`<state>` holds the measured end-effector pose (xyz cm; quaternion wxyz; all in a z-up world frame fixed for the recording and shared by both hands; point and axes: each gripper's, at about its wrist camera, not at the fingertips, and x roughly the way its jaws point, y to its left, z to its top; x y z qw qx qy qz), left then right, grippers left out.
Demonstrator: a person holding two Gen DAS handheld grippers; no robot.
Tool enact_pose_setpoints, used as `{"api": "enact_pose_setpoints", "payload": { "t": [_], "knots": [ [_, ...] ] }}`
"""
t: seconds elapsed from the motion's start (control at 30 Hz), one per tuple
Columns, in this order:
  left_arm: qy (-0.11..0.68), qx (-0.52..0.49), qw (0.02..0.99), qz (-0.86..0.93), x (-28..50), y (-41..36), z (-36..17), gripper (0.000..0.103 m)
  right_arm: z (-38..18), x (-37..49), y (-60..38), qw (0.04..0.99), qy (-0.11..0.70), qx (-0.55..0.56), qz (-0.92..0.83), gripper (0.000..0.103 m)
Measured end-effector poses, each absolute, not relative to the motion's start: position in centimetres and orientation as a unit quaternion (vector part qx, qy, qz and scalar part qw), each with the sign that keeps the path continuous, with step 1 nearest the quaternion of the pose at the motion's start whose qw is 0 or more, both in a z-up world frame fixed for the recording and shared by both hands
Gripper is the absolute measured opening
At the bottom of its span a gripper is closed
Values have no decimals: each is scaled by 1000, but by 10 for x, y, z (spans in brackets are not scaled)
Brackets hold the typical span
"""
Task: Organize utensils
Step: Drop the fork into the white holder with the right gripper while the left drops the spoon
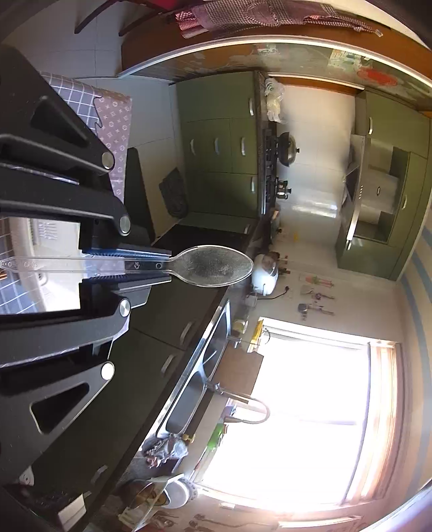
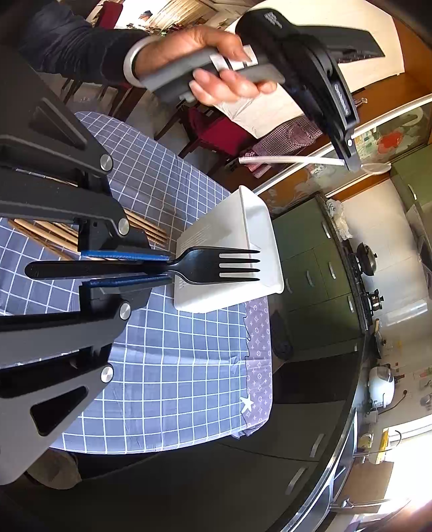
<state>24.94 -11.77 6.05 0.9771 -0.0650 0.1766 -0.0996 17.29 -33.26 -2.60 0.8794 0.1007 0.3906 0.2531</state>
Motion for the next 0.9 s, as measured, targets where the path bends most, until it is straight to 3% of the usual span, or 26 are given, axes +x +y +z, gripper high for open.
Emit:
{"api": "enact_pose_setpoints", "payload": {
  "t": [0.43, 0.5, 0.57, 0.8, 0.9],
  "knots": [
    [185, -74, 978, -68, 288, -106, -2, 9, 13, 209, -315, 897, 342, 112, 258, 10],
    [195, -66, 976, -68, 289, -108, -11, 15, 23, 214, -309, 901, 331, 109, 258, 10],
    [208, -66, 973, -72, 290, -106, -20, 27, 34, 220, -303, 906, 321, 106, 256, 10],
    [219, -90, 968, -79, 277, -85, -23, 29, 54, 251, -290, 916, 295, 115, 245, 10],
    [206, -103, 970, -73, 261, -70, -12, 36, 55, 270, -287, 923, 274, 135, 234, 10]
  ]
}}
